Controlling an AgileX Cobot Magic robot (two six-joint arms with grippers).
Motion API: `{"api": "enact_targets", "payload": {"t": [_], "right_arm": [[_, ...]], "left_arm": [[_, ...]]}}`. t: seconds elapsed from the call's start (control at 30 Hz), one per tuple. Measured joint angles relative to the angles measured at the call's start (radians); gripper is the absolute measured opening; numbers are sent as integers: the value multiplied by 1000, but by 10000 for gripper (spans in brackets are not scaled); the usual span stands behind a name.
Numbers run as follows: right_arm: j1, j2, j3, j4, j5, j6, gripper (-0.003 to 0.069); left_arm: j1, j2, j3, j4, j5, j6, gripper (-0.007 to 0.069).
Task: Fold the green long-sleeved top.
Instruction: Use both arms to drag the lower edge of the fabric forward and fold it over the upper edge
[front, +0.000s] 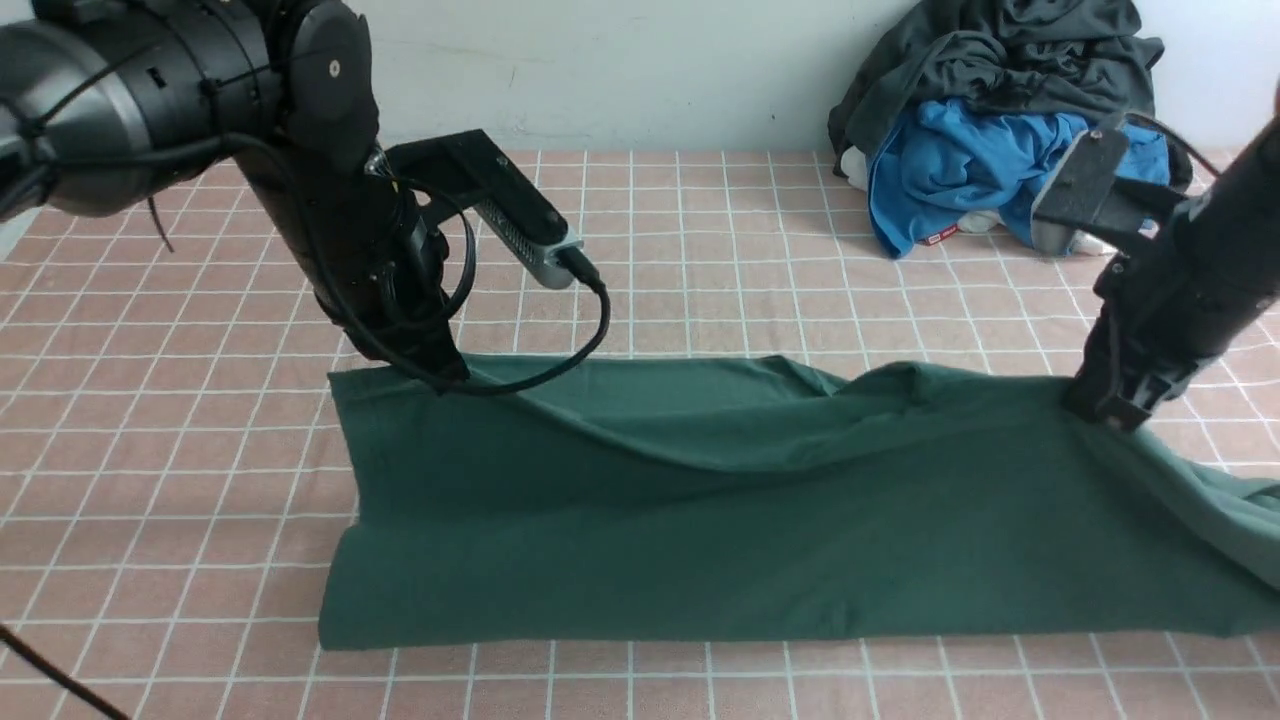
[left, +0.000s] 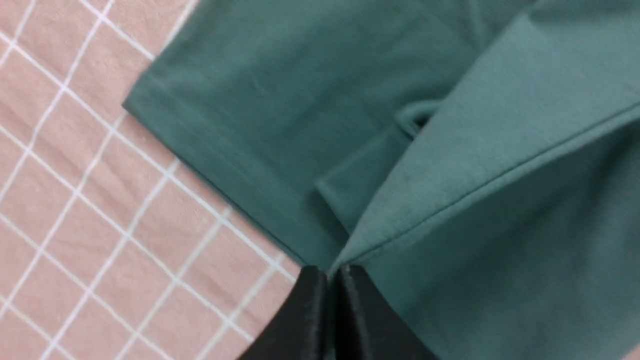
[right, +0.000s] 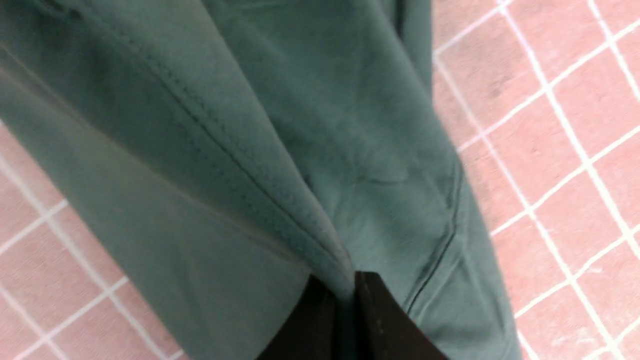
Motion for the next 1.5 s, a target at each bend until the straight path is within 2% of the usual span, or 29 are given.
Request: {"api": "enact_targets", "payload": {"t": [0.17,0.43,0.67,0.8,0.97,1.13,1.37,1.43,1.5], "right_arm": [[-5,131,-109,10,-2,1,17],[-5,240,-138,12,-93,18,20],[-5,258,-141,13,-126,64,73],[-6,258,-141,14,-129,73,99],[-12,258,-141,31,-130,73,106],[-14,258,-141,39,-134,75,106],[-14,258,-141,54,-137,76,106],[-14,258,-141,59,-139,76,106],[-14,258,-141,59,-141,76,106]], "left_arm": [[51,134,-105,-14,-13,7,17],[90,253,-182,-23,-38,3,17],[90,259,-186,-62,1,15,44],[90,259,-185,-108,23,135,134],[90,269,-174,-201,29,345,318],[90,314,-173,-250,28,457,412],[90,363,-171,-238,-38,485,400],[90,374,-171,-236,-60,485,349],[90,379,-171,-234,-61,485,265]]}}
